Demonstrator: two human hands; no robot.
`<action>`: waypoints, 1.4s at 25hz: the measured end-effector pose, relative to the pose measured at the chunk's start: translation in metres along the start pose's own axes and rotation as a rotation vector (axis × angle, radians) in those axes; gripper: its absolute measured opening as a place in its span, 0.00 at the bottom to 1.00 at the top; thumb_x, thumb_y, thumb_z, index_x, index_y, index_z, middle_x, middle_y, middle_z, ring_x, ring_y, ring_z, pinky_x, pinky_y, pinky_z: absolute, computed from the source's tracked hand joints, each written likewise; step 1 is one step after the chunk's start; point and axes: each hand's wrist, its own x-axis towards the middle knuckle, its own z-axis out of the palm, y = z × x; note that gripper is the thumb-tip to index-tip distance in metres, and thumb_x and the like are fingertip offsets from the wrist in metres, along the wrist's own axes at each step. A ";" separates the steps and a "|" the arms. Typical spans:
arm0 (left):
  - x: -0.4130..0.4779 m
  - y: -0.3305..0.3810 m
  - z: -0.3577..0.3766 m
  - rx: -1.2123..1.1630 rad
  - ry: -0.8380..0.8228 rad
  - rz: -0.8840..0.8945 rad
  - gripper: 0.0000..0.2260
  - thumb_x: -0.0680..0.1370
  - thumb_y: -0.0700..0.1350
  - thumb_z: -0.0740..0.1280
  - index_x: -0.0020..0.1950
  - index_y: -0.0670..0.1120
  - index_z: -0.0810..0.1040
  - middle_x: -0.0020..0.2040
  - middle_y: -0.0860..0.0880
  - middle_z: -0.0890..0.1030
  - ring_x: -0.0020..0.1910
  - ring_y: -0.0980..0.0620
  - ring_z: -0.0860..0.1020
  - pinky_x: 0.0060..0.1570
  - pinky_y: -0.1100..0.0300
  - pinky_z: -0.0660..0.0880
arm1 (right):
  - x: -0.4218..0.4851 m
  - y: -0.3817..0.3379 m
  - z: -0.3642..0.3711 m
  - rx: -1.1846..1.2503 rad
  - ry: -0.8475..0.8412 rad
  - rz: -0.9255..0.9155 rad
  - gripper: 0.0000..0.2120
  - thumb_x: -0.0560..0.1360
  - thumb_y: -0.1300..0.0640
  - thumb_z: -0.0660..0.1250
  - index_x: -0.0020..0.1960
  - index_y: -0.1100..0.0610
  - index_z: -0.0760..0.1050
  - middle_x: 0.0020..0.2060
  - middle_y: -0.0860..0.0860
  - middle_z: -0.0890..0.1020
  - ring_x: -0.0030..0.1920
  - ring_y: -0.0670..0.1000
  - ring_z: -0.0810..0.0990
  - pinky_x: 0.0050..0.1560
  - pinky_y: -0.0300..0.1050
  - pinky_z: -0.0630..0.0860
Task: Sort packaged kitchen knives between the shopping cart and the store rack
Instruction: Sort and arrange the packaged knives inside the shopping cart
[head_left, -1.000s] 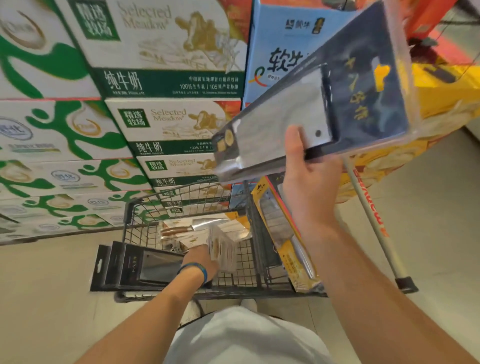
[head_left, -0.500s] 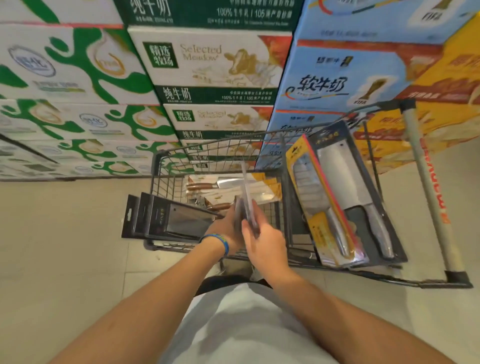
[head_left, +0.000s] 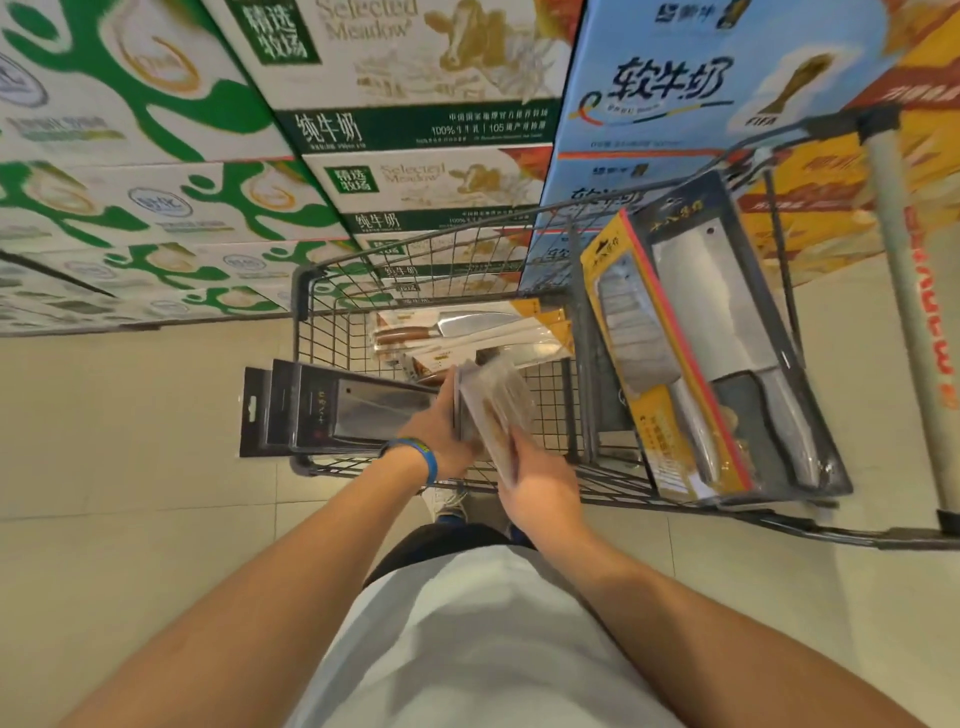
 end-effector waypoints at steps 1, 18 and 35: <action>-0.003 0.003 0.000 -0.029 -0.021 0.032 0.49 0.72 0.55 0.73 0.76 0.67 0.37 0.54 0.48 0.81 0.46 0.47 0.82 0.50 0.51 0.82 | 0.006 0.001 0.003 -0.047 -0.055 0.086 0.15 0.81 0.47 0.65 0.67 0.48 0.72 0.44 0.49 0.79 0.45 0.55 0.81 0.47 0.48 0.78; -0.001 0.054 0.024 0.104 0.140 -0.101 0.24 0.77 0.58 0.65 0.68 0.53 0.61 0.50 0.45 0.82 0.45 0.42 0.81 0.44 0.50 0.80 | 0.022 -0.005 -0.002 -0.108 -0.337 0.132 0.12 0.82 0.48 0.64 0.62 0.53 0.74 0.52 0.54 0.82 0.49 0.58 0.82 0.49 0.51 0.79; 0.001 0.038 0.030 0.154 0.131 -0.070 0.32 0.74 0.56 0.69 0.72 0.57 0.55 0.33 0.55 0.74 0.29 0.54 0.73 0.26 0.60 0.68 | 0.075 0.042 -0.196 -0.282 0.320 0.138 0.29 0.82 0.44 0.65 0.76 0.59 0.64 0.73 0.59 0.69 0.73 0.61 0.66 0.69 0.56 0.68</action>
